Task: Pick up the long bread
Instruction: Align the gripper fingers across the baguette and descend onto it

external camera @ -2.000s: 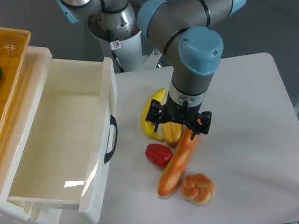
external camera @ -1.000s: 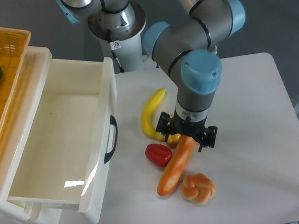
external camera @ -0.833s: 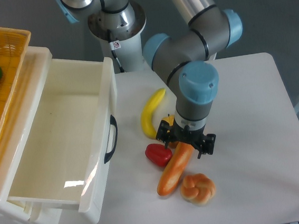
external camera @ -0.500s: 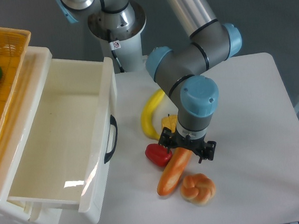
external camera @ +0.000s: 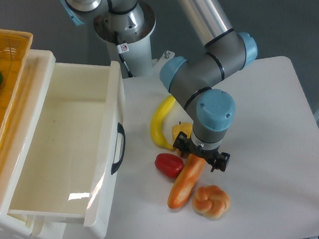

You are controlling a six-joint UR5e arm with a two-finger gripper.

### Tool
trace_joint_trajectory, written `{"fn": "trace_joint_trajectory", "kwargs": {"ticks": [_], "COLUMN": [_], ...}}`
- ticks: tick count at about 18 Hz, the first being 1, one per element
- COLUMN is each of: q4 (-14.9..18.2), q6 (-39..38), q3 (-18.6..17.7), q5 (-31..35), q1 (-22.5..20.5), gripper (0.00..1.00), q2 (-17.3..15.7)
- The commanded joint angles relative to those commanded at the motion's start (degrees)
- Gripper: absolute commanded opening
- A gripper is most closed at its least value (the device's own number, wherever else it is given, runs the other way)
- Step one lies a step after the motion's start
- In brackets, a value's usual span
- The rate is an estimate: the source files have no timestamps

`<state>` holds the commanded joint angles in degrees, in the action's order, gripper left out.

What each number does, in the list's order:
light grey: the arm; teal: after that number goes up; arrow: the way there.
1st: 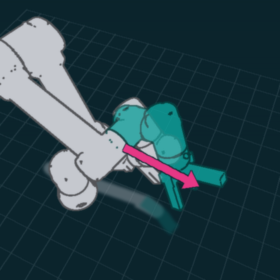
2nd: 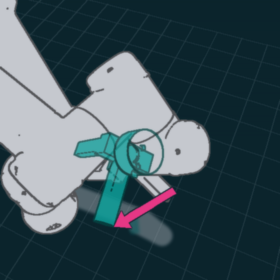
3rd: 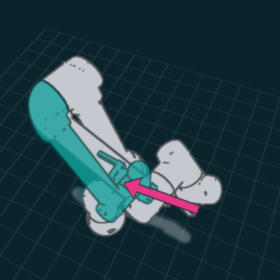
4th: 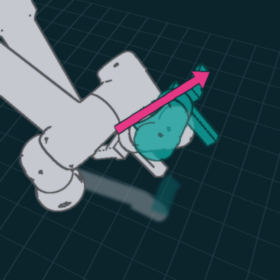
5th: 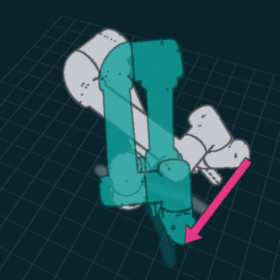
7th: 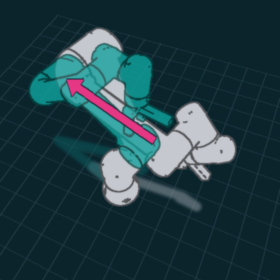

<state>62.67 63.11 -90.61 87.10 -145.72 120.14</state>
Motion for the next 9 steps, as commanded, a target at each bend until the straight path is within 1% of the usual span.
{"fn": "trace_joint_trajectory", "kwargs": {"ticks": [6, 9], "q4": [0.0, -0.6], "q6": [-0.2, -0.4], "q3": [-0.4, -0.5], "q5": [0.0, 0.0], "q1": [0.0, 0.2], "gripper": [1.00, 1.00], "q2": [0.9, 1.2]}}
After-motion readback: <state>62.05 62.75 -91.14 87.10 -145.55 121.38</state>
